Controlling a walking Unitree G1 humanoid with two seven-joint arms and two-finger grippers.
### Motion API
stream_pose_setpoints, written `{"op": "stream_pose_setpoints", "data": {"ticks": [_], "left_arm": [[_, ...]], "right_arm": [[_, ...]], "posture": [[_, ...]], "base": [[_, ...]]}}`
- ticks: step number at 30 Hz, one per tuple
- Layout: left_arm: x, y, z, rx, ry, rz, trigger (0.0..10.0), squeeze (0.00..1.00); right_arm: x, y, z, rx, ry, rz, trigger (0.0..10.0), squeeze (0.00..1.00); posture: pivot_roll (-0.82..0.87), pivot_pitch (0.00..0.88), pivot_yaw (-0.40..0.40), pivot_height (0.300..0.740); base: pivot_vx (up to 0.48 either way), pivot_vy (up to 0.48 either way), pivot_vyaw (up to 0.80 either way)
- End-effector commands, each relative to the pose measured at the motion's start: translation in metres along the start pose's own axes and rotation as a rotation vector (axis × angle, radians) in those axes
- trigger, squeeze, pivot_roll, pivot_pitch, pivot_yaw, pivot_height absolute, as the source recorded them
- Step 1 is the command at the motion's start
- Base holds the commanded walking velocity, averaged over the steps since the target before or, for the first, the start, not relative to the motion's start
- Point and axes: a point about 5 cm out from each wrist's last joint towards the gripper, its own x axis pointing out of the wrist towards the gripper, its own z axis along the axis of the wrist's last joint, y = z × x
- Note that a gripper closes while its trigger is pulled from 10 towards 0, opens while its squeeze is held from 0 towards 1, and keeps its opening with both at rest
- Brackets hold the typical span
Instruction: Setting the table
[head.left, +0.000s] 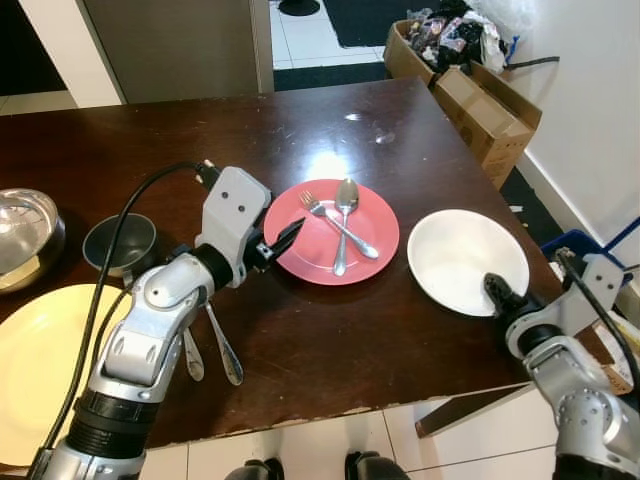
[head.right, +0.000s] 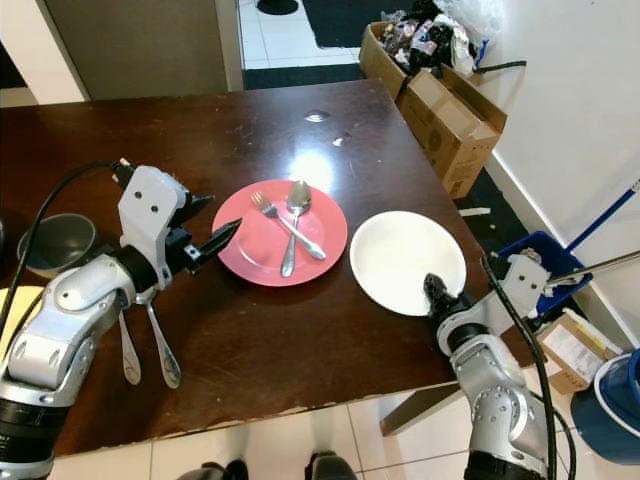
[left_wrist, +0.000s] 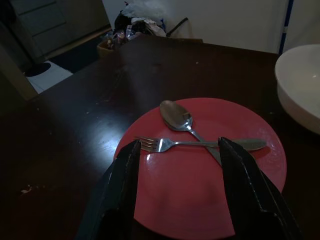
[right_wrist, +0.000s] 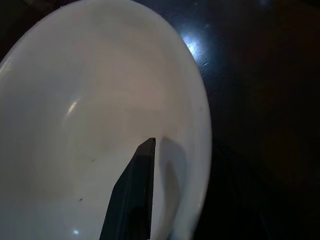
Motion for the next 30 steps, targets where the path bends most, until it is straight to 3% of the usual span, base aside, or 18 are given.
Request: {"op": "stream_pose_setpoints", "data": {"ticks": [1, 3, 5, 6, 7, 25, 30], "left_arm": [[0.000, 0.000, -0.005, -0.009, 0.018, 0.005, 10.0, 0.00], [0.000, 0.000, -0.004, -0.009, 0.017, 0.007, 10.0, 0.00], [0.000, 0.000, -0.005, -0.009, 0.018, 0.015, 10.0, 0.00], [0.000, 0.000, -0.005, -0.009, 0.018, 0.015, 10.0, 0.00], [0.000, 0.001, -0.005, -0.010, 0.019, 0.019, 10.0, 0.00], [0.000, -0.003, -0.006, -0.020, 0.021, 0.031, 10.0, 0.00], [0.001, 0.003, -0.007, -0.016, 0.023, 0.097, 10.0, 0.00]], "right_arm": [[0.001, -0.006, -0.009, 0.035, 0.041, -0.004, 9.3, 0.00], [0.002, -0.005, -0.010, 0.050, 0.045, 0.006, 9.3, 0.00], [0.005, -0.004, -0.007, 0.070, 0.032, 0.029, 4.9, 0.00], [0.005, -0.004, -0.007, 0.070, 0.032, 0.029, 4.9, 0.00], [0.005, -0.003, -0.006, 0.079, 0.026, 0.036, 0.0, 0.00], [0.005, 0.009, 0.011, 0.122, -0.060, 0.135, 0.0, 0.00], [0.002, 0.019, 0.027, 0.140, -0.162, 0.195, 0.0, 0.00]], "posture": [[-0.14, 0.096, 0.078, 0.740], [-0.14, 0.097, 0.075, 0.740], [-0.14, 0.098, 0.071, 0.740], [-0.14, 0.098, 0.071, 0.740], [-0.14, 0.098, 0.071, 0.740], [-0.14, 0.103, 0.061, 0.740], [-0.14, 0.101, 0.059, 0.740]], "base": [[0.000, 0.000, 0.00], [0.000, 0.000, 0.00], [0.000, 0.000, 0.00], [0.000, 0.000, 0.00], [0.000, 0.000, 0.00], [0.000, 0.000, 0.00], [0.000, 0.000, 0.00]]}}
